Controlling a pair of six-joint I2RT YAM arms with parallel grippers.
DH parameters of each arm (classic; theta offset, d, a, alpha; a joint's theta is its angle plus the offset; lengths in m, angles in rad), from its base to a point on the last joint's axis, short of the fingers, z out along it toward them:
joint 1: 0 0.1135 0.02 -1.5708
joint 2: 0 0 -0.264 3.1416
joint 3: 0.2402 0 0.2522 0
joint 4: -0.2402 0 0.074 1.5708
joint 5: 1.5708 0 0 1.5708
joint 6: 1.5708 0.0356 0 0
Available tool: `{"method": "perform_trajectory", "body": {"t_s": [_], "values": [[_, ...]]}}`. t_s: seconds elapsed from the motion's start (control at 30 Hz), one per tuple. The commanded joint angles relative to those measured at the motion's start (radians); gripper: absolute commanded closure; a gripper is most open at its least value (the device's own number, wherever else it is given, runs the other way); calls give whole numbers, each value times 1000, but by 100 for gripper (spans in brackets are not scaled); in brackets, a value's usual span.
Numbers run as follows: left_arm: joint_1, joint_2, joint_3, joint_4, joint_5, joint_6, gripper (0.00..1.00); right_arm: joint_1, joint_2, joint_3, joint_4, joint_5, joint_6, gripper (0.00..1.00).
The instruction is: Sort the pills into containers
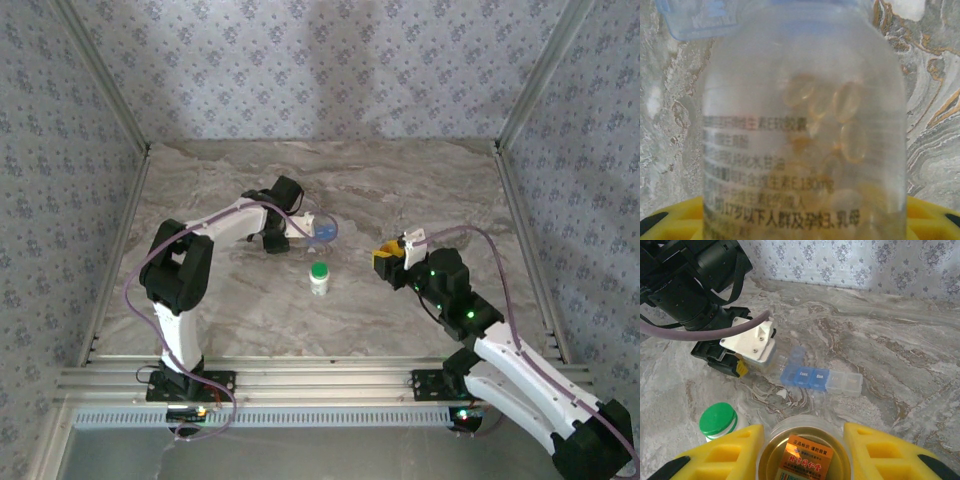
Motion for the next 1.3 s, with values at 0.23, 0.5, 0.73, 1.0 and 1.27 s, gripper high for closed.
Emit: {"method": "perform_trajectory", "body": {"t_s": [0.23, 0.5, 0.73, 1.0, 1.27], "values": [[-29, -47, 31, -1, -73, 70, 77, 4, 19, 0, 37, -6, 1, 87], [-46, -18, 45, 13, -135, 113, 77, 5, 30, 3, 35, -3, -2, 87], [-70, 2, 47, 24, -202, 174, 77, 5, 48, 4, 37, -3, -5, 87], [-74, -6, 60, 30, -225, 214, 77, 5, 62, 7, 39, -1, -8, 87], [-75, 0, 49, 30, -235, 223, 77, 5, 66, 8, 37, -3, -8, 87]]}}
